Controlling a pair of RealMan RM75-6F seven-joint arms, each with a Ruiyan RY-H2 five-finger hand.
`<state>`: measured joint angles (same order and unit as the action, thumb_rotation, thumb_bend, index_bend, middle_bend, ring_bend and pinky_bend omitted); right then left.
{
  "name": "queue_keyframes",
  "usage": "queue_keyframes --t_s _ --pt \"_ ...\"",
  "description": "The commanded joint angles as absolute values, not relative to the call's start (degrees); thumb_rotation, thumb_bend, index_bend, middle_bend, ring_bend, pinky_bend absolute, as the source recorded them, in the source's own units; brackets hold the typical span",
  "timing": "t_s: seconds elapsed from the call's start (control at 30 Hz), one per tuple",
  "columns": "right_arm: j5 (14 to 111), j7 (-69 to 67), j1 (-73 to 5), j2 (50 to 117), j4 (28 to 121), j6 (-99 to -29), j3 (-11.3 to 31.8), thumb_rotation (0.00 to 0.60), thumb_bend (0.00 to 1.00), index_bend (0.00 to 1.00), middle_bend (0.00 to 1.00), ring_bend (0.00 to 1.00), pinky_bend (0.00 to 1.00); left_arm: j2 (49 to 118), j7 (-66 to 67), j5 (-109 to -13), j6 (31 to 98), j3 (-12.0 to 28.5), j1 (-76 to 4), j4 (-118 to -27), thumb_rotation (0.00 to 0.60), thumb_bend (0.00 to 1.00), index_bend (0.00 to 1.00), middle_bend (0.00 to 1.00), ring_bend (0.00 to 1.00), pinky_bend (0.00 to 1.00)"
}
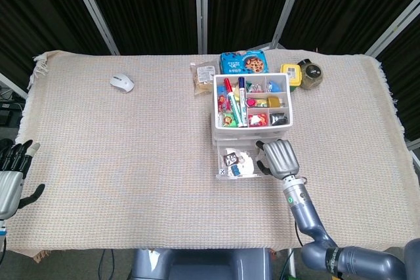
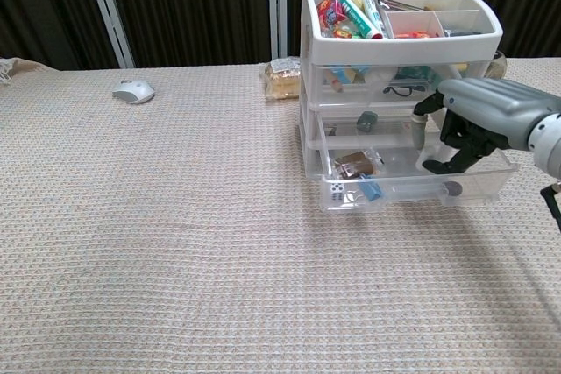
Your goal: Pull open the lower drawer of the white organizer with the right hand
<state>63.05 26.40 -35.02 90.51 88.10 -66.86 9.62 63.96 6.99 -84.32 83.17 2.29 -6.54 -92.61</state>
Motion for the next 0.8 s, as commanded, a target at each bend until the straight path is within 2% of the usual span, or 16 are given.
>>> queue_keyframes --t_s 0.03,0.8 --pt "63.3 26.4 -34.9 90.6 88.2 -66.9 9.6 0.6 0.28 0.54 1.0 1.0 0.57 64.0 7.0 -84.3 83.2 2.3 -6.5 -92.6 0.6 0.32 0.0 0.0 0.0 0.0" --pt "64.6 26.5 -34.4 90.7 88.7 -67.0 9.8 0.6 0.32 0.57 1.0 1.0 0.57 64.0 7.0 -84.3 83.2 2.3 -6.6 -92.6 0.6 0.32 0.0 0.0 0.0 0.0"
